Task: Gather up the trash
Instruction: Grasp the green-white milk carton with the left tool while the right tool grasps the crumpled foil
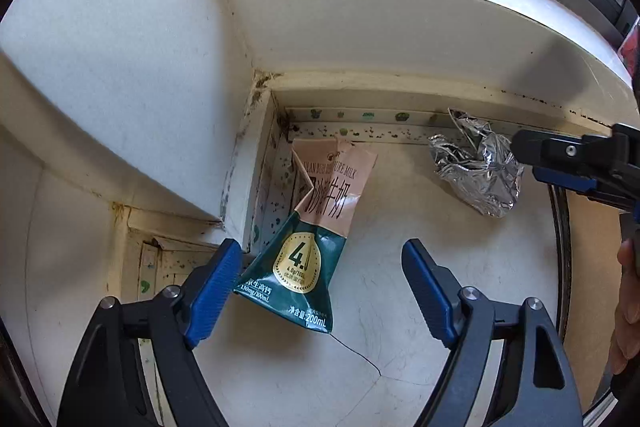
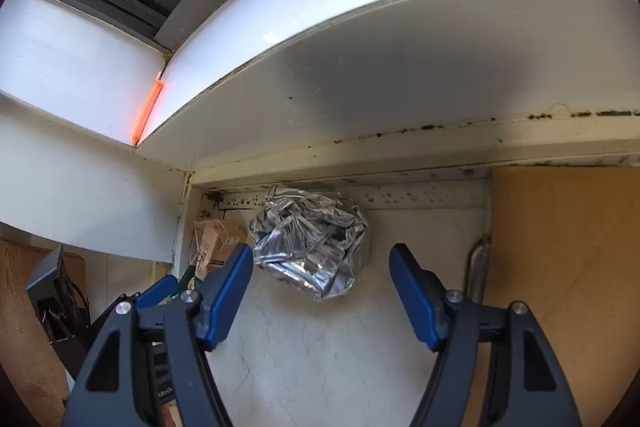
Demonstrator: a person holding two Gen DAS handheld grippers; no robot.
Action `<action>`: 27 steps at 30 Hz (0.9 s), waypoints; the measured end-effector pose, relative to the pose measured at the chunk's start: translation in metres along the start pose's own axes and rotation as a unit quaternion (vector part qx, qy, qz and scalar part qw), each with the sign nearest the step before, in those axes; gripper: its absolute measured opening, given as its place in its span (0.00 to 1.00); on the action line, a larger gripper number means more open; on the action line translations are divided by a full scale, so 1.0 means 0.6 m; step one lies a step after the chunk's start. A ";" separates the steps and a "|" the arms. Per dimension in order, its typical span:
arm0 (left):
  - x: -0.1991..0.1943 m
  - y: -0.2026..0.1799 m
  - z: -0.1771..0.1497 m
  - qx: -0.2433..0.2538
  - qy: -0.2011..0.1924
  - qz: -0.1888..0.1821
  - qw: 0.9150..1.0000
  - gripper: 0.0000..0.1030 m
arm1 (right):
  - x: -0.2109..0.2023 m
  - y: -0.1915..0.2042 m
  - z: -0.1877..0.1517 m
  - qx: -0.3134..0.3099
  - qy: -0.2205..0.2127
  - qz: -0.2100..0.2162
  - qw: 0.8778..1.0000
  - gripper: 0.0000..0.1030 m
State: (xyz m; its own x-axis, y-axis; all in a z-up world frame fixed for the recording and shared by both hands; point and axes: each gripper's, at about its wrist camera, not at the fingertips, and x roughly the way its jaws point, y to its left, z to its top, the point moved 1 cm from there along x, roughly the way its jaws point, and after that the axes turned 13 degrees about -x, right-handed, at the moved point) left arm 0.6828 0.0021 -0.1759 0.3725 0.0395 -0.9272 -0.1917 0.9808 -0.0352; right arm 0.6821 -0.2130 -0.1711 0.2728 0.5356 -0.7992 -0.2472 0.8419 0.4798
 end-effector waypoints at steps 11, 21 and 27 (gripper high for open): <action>0.009 0.023 -0.012 -0.055 0.012 -0.012 0.998 0.72 | 0.039 -0.003 0.006 0.000 -0.010 0.036 0.999 0.70; 0.033 0.051 -0.028 -0.121 0.039 -0.019 0.992 0.72 | 0.054 0.037 -0.005 -0.059 0.004 0.043 0.997 0.56; 0.049 0.053 -0.024 -0.132 0.049 -0.022 0.990 0.54 | 0.044 0.048 -0.017 -0.078 0.004 0.049 0.996 0.35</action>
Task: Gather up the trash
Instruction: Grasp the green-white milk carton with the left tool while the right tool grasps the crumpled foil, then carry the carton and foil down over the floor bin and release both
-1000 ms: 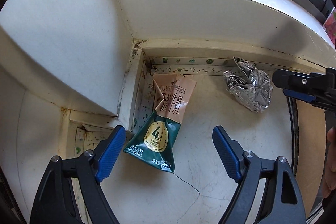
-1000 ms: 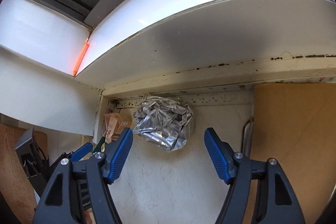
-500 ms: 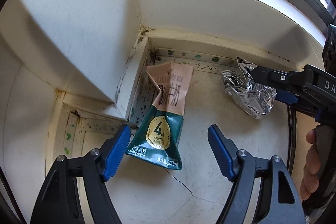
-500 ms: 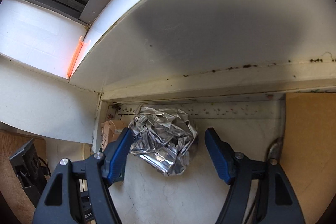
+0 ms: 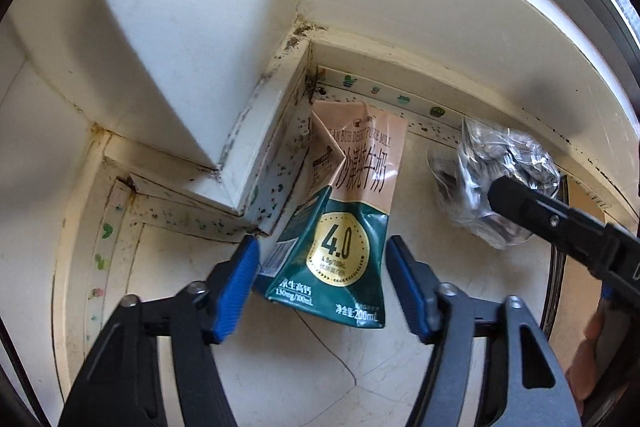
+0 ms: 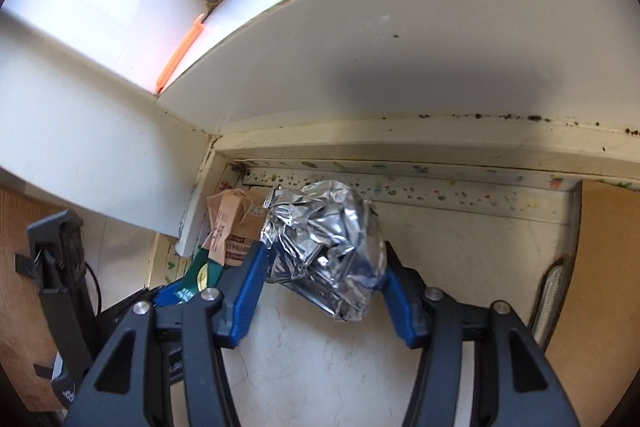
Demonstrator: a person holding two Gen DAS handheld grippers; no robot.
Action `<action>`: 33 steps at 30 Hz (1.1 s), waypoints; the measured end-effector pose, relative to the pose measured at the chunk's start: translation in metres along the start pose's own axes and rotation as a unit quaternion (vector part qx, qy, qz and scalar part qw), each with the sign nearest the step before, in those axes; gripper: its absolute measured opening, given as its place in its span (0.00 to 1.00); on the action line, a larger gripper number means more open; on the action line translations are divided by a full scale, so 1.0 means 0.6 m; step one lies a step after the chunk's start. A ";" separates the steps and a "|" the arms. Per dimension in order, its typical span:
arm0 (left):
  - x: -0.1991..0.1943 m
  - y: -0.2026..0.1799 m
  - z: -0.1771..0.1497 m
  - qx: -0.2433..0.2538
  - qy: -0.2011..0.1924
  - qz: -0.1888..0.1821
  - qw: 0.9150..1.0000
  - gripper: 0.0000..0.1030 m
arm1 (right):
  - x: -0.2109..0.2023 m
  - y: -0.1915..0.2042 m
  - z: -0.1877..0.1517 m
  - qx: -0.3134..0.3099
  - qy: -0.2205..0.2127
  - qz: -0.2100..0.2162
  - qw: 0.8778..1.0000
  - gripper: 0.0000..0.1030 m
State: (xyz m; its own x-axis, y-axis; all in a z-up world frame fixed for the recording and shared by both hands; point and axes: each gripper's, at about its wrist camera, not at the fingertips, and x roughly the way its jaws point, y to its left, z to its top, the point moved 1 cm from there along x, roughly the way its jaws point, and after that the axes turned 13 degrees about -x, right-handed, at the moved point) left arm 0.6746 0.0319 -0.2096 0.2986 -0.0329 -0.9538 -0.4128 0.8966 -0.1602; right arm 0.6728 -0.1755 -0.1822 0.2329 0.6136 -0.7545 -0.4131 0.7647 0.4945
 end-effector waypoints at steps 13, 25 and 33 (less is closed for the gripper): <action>-0.047 -0.002 -0.054 0.014 -0.028 -0.001 1.000 0.52 | -0.044 0.030 -0.046 -0.012 -0.023 -0.008 1.000 0.34; -0.181 0.013 -0.169 0.028 -0.057 -0.041 0.997 0.51 | -0.157 0.106 -0.138 -0.022 -0.057 -0.013 0.998 0.34; -0.299 0.050 -0.291 0.061 -0.087 -0.068 0.992 0.51 | -0.245 0.199 -0.248 -0.030 -0.086 -0.017 0.996 0.34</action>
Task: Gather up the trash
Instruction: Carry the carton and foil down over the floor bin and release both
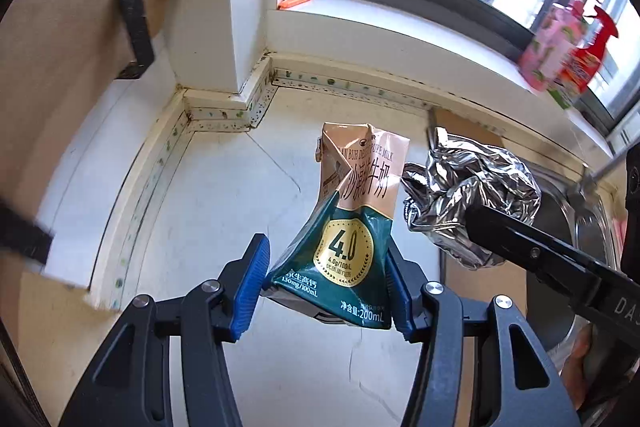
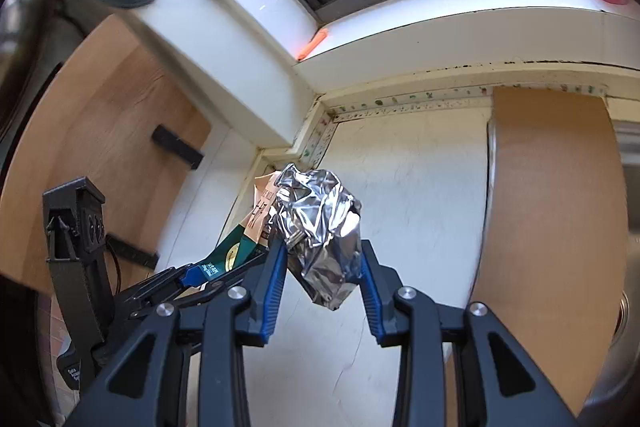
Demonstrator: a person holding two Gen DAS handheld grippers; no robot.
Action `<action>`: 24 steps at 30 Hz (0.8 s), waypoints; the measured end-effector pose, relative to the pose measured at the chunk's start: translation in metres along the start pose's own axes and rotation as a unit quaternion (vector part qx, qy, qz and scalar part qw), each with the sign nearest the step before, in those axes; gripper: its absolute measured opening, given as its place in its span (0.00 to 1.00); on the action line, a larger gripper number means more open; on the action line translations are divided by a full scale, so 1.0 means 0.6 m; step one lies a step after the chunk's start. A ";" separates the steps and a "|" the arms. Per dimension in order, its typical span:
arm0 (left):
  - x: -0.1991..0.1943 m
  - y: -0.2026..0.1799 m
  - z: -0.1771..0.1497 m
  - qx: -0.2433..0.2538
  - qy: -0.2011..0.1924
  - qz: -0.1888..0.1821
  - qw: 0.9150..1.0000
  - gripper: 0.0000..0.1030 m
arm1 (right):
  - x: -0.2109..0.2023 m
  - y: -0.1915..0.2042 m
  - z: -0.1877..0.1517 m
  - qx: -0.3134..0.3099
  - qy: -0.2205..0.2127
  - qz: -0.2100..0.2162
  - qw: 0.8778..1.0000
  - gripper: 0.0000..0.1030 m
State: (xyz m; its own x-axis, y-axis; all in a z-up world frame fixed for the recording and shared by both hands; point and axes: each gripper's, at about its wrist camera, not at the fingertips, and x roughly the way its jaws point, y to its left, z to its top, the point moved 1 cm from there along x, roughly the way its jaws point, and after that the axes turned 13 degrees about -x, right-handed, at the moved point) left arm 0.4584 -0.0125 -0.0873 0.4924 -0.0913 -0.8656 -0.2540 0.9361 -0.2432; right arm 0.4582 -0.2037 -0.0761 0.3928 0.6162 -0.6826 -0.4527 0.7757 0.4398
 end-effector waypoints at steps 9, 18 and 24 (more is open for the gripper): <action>-0.156 0.031 -0.141 0.034 -0.027 -0.021 0.999 0.51 | -0.129 0.124 -0.140 -0.011 -0.030 -0.025 0.999 0.34; -0.271 0.096 -0.288 0.058 -0.030 -0.049 0.997 0.51 | -0.211 0.231 -0.302 0.000 -0.046 -0.057 0.997 0.34; -0.315 0.147 -0.382 0.075 -0.026 -0.058 0.995 0.51 | -0.233 0.292 -0.405 0.010 -0.041 -0.081 0.996 0.34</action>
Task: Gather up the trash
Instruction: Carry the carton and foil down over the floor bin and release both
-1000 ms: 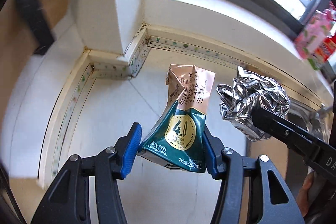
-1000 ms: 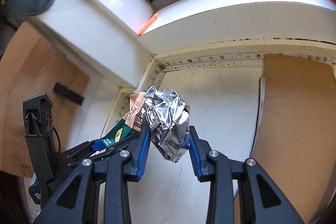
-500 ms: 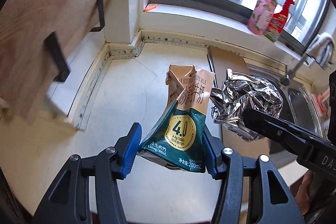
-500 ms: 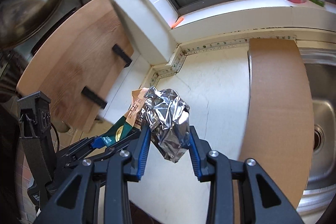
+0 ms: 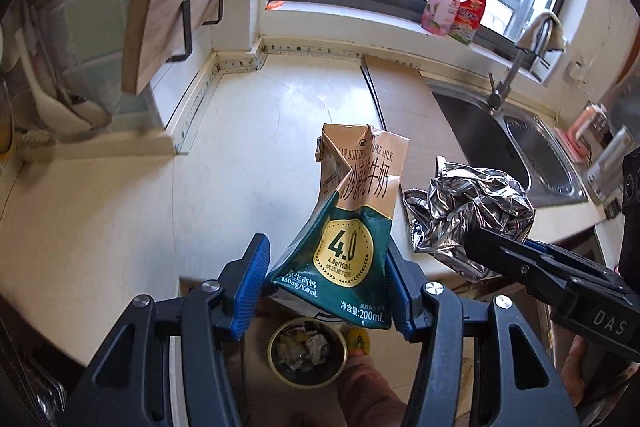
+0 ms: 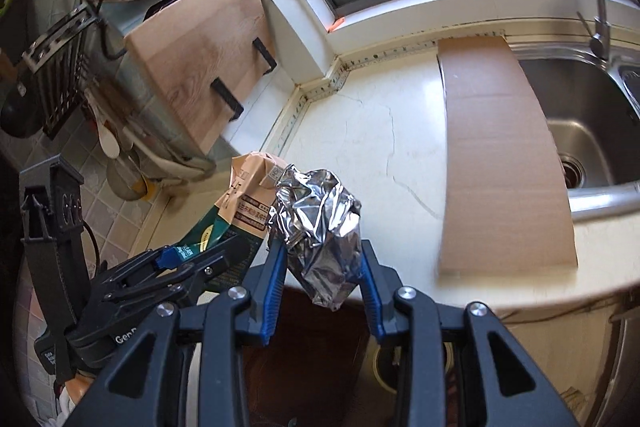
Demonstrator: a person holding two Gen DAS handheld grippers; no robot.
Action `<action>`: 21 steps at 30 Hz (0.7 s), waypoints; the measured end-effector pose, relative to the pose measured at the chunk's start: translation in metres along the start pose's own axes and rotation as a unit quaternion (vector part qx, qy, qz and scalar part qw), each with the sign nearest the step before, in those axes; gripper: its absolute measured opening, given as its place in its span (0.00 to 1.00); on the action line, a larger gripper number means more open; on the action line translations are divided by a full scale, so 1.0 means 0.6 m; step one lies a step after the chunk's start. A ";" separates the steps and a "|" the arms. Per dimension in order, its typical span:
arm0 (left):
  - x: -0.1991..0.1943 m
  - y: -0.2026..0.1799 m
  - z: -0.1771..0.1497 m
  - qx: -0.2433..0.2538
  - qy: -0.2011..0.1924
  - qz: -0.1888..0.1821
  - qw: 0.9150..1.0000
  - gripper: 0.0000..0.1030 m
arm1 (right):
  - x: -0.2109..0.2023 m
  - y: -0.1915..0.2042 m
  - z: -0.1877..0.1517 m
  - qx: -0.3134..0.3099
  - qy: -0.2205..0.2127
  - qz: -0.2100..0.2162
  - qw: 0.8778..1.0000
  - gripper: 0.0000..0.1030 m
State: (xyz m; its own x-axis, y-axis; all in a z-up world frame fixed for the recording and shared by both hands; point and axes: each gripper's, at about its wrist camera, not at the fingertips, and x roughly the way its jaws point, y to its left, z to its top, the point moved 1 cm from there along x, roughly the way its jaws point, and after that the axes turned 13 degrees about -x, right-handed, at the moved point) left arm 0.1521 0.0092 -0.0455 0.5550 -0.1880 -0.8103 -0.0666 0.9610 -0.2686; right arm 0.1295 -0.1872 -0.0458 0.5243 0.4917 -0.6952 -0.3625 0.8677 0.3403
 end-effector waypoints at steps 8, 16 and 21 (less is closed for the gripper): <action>-0.005 0.029 -0.119 0.020 0.041 0.004 0.999 0.51 | -0.009 0.035 -0.109 0.014 0.050 -0.021 0.998 0.34; 0.042 0.060 -0.196 0.001 0.094 0.009 0.996 0.51 | 0.034 0.030 -0.181 0.025 0.117 -0.032 0.992 0.34; 0.087 0.077 -0.241 -0.013 0.122 0.017 0.992 0.51 | 0.075 0.016 -0.227 0.030 0.156 -0.029 0.987 0.34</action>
State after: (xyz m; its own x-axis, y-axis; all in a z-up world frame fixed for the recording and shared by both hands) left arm 0.0582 0.0143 -0.1751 0.3350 -0.2022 -0.9203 -0.1043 0.9627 -0.2495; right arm 0.0450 -0.1666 -0.1602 0.2764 0.4022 -0.8728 -0.2880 0.9012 0.3240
